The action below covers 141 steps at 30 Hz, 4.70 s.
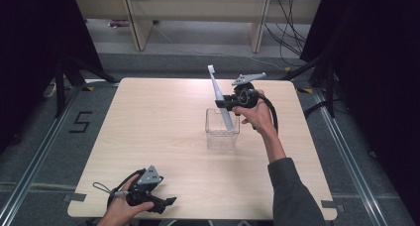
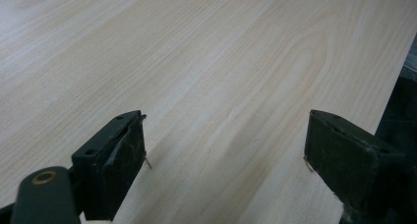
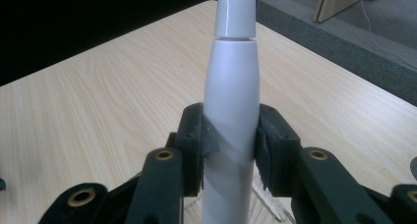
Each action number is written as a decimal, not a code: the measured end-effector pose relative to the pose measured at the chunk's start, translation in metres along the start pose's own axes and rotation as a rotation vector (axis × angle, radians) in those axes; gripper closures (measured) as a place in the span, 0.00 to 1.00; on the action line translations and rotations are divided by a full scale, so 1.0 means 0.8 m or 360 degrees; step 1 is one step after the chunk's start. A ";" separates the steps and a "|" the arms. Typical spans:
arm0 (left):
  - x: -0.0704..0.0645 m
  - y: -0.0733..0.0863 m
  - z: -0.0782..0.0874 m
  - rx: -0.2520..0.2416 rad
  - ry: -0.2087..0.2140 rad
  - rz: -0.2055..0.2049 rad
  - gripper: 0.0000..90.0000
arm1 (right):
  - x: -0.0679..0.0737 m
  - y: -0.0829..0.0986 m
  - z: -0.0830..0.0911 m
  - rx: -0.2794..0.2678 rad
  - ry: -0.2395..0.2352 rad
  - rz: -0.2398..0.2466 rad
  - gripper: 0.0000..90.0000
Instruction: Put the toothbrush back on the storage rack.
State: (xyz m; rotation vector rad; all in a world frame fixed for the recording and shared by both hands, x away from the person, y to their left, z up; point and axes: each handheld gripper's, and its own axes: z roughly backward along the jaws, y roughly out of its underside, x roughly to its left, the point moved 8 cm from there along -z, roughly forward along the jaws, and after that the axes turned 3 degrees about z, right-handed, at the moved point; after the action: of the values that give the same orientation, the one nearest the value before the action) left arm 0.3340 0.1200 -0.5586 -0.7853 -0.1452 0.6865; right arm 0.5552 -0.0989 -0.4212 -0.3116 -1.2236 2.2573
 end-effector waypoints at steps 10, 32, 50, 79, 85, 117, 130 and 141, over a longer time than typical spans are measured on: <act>0.000 0.001 0.000 0.0010 0.0007 -0.0011 0.17 | 0.002 0.024 -0.013 0.0096 -0.0005 0.0026 0.74; 0.002 -0.001 0.001 -0.0005 -0.0018 -0.0020 0.17 | 0.012 0.052 -0.039 0.0297 0.0024 0.0081 0.74; 0.000 0.000 0.000 0.0006 0.0001 0.0000 0.17 | 0.018 0.065 -0.053 0.0443 0.0022 0.0081 0.74; 0.000 0.000 0.000 0.0001 -0.0002 -0.0005 0.17 | 0.023 0.051 -0.037 0.0349 0.0061 0.0091 0.67; 0.000 0.001 -0.001 0.0005 -0.0005 -0.0005 0.17 | 0.030 0.043 -0.019 0.0305 0.0066 0.0046 0.61; 0.001 0.001 0.000 0.0011 0.0002 0.0000 0.17 | 0.043 0.054 0.053 0.0040 0.0131 0.0024 0.38; -0.001 0.000 -0.001 -0.0005 0.0007 0.0019 0.17 | 0.047 0.066 0.064 0.0042 0.0119 0.0017 0.38; 0.001 0.001 0.000 0.0007 -0.0007 0.0000 0.17 | 0.051 0.072 0.080 0.0029 0.0149 0.0033 0.34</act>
State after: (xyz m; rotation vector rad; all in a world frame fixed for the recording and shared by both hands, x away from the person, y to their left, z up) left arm 0.3342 0.1205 -0.5593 -0.7797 -0.1474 0.6883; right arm 0.4724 -0.1458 -0.4306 -0.4195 -1.1563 2.2434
